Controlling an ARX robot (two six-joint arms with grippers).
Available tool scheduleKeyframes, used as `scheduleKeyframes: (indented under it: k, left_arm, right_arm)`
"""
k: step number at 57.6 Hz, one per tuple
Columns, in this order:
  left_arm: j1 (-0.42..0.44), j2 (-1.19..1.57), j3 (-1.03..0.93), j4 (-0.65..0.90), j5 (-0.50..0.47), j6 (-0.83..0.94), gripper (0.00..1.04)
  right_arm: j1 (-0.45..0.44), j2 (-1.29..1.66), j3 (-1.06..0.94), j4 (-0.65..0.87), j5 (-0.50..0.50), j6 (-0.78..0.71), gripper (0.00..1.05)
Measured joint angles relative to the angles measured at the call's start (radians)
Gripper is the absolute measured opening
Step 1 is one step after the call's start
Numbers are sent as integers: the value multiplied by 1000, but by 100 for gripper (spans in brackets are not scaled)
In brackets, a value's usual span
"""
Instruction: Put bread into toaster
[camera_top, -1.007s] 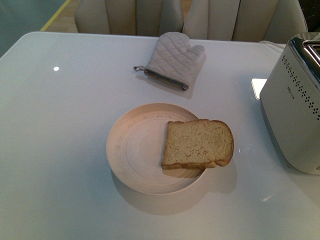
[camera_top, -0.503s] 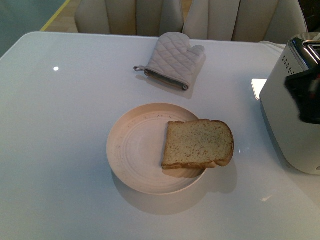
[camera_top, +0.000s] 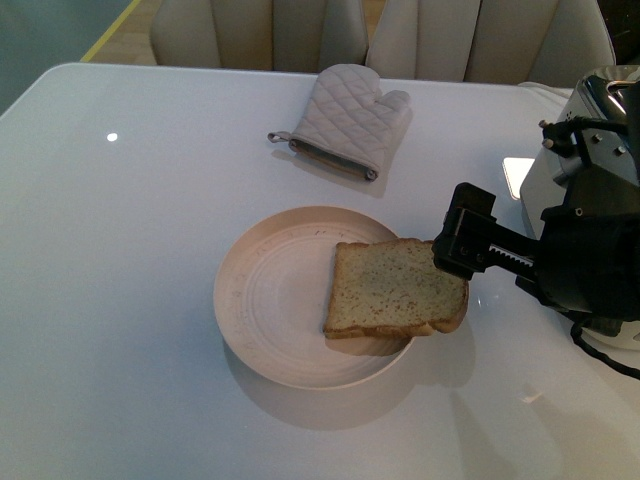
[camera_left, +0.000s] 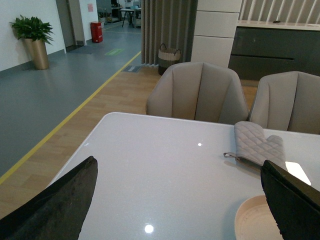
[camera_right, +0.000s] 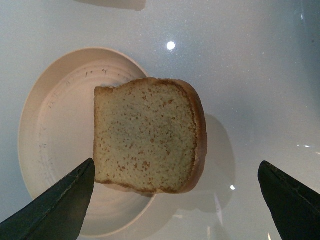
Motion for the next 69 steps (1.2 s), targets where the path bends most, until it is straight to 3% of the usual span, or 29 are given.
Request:
scheduleKeyframes:
  k: [35, 52, 64, 69]
  left_arm:
    - [0, 0, 0, 0, 0, 0, 97]
    - [0, 0, 0, 0, 0, 0, 97]
    - [0, 0, 0, 0, 0, 0, 97]
    - [0, 0, 0, 0, 0, 0, 97]
  right_arm:
    - [2, 289, 140, 79, -113, 145, 94]
    - [-5, 309, 140, 119, -127, 193, 43]
    - [-8, 269, 123, 162, -177, 241, 12]
    - [-7, 231, 110, 182, -182, 245, 5]
